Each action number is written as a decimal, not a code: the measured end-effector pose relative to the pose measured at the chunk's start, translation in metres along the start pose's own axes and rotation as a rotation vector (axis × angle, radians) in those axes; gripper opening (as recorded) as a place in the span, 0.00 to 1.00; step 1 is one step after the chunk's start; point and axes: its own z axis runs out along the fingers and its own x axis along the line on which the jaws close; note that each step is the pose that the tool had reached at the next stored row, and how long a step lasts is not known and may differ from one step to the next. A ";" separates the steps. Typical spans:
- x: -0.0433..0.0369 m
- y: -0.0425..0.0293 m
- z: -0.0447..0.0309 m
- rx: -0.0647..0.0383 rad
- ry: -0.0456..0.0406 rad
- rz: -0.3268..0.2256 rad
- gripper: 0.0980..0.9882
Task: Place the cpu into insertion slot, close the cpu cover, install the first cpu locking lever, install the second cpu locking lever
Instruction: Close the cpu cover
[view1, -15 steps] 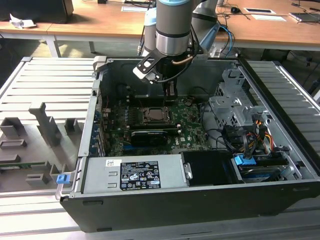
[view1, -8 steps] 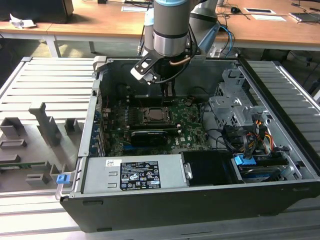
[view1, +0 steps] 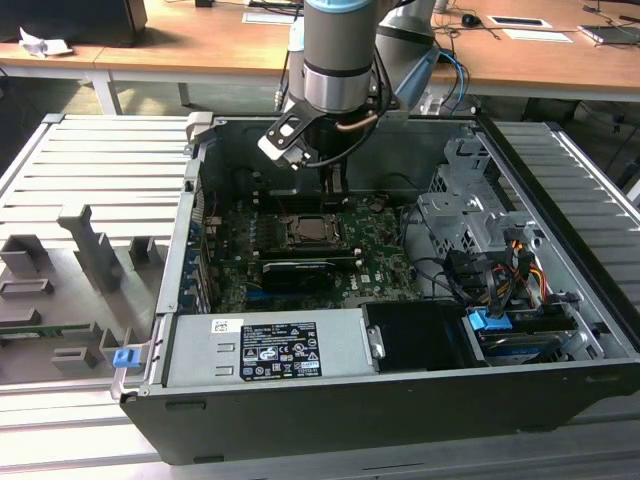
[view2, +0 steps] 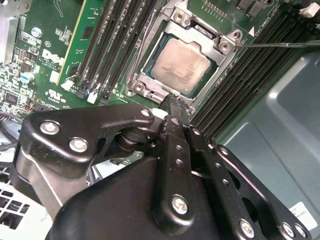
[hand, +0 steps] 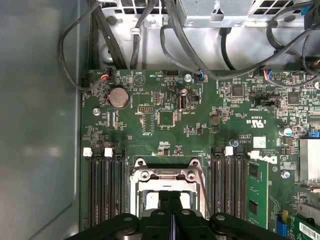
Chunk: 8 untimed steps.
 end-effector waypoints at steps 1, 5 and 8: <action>0.0000 -0.0008 0.0002 0.000 0.0001 0.000 0.01; -0.0001 -0.0068 0.0044 0.000 0.0000 0.000 0.01; -0.0001 -0.0106 0.0049 0.001 0.0000 -0.004 0.01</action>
